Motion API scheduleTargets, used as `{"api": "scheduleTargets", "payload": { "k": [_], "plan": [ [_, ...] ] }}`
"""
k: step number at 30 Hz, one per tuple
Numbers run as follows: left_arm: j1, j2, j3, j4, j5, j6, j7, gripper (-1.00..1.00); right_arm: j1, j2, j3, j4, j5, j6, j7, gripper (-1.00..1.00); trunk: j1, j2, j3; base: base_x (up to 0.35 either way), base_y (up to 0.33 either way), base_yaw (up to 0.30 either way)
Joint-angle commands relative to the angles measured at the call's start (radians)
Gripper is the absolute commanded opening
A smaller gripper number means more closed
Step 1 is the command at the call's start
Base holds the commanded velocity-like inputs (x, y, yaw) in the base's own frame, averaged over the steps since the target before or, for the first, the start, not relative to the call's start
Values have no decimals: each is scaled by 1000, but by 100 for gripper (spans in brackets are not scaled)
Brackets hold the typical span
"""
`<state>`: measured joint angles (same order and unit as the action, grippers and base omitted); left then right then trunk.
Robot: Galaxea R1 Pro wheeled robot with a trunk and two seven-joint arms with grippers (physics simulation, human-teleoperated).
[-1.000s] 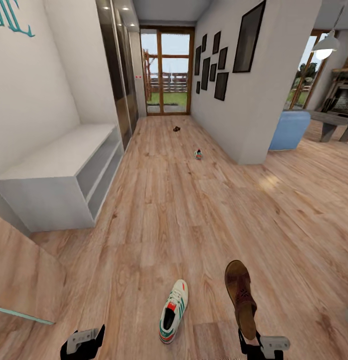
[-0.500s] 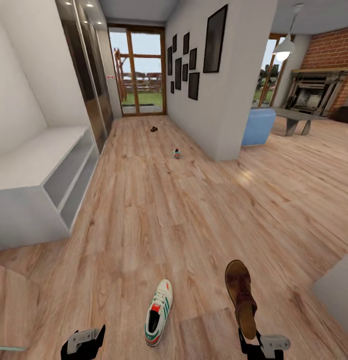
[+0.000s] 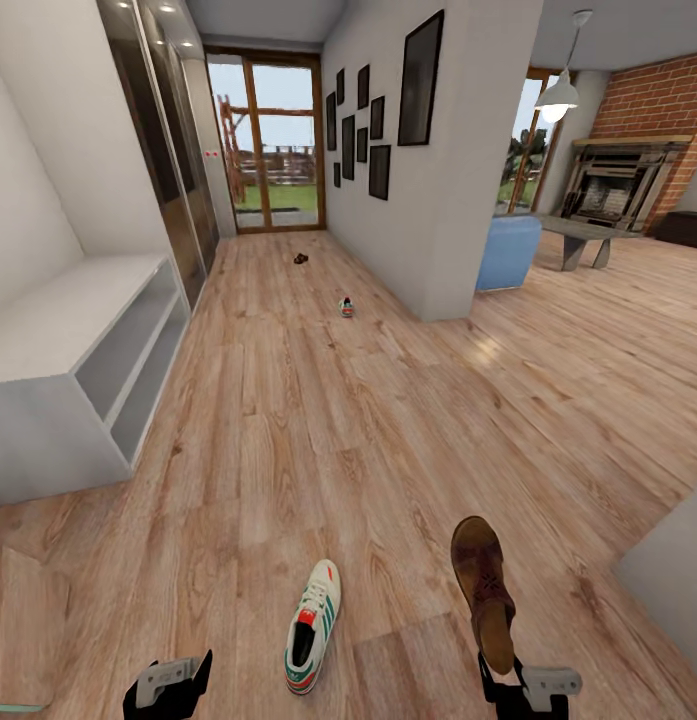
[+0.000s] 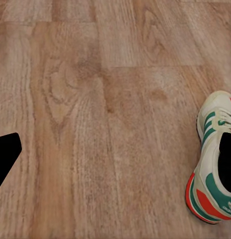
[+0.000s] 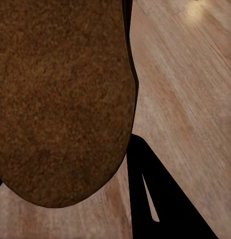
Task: Pick up the two gym shoes and the two sandals from the corridor floor and place them onto the hallstand (shoe rack) in the corridor, making sure they are on the rack and not on the floor. Arrange them so the two gym shoes are next to each other and the two sandals are next to each other.
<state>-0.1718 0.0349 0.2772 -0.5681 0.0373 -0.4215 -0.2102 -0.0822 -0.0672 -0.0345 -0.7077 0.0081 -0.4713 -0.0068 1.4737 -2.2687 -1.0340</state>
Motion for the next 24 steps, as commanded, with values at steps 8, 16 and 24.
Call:
{"api": "scheduleTargets", "payload": {
  "k": [8, 16, 24],
  "plan": [
    [-2, 0, -2, 2, 2, 11, -10, 100, -50, -6, -1, -181, -1, 238, 2, -100, 0, 0, -1, 0, 0, -1],
    [-6, -1, -7, 14, -5, 15, -9, 100, -166, -6, 2, -411, -3, 569, 12, -100, 0, 0, -1, 0, 0, 0],
    [-16, -4, -22, 87, -95, 20, -7, 100, -190, -7, 7, -527, 0, 638, 13, -100, 0, 0, -1, 0, 0, 0]
  ]
}}
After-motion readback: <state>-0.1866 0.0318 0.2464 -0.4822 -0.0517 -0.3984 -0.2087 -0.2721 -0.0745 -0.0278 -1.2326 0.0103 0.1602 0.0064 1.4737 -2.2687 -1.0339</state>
